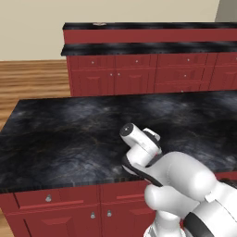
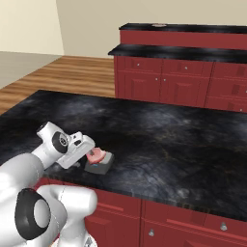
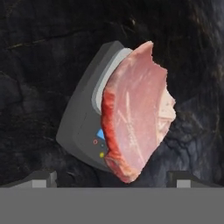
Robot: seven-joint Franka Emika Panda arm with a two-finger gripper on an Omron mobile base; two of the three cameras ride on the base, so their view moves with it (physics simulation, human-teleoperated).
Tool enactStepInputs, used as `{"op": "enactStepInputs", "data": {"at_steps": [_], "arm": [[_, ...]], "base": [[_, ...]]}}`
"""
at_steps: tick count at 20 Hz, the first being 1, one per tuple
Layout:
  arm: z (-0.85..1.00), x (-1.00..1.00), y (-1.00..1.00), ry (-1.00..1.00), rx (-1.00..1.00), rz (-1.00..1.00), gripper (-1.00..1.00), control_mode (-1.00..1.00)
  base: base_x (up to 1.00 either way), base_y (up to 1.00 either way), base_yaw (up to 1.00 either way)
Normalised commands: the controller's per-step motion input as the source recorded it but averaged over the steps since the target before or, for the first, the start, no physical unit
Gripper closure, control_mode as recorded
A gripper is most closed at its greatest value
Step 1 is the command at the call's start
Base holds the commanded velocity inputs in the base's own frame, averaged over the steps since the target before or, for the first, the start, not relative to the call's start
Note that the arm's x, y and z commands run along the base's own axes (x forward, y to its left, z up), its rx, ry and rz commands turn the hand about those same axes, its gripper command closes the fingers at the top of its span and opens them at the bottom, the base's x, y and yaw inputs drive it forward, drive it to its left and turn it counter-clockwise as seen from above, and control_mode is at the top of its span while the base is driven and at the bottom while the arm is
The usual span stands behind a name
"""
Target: Take the steak from the fridge and place it on the digital scale on the counter by the fridge. Wait a few seconds for a reading, then move it to the plate on the dining counter.
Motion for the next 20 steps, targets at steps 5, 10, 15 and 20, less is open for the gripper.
{"op": "enactStepInputs", "data": {"at_steps": [5, 10, 15, 20], "arm": [[-0.04, 0.1, -0.01, 0.0, -0.01, 0.0, -1.0, -1.0], [-0.04, 0.15, -0.09, 0.0, 0.0, 0.0, -1.0, -1.0], [-0.07, 0.1, -0.13, 0.0, 0.0, 0.0, -1.0, -1.0], [-0.15, 0.07, -0.13, 0.0, 0.0, 0.0, -1.0, -1.0]], "base": [[0.0, 0.0, 0.0], [0.0, 0.0, 0.0], [0.0, 0.0, 0.0], [0.0, 0.0, 0.0]]}}
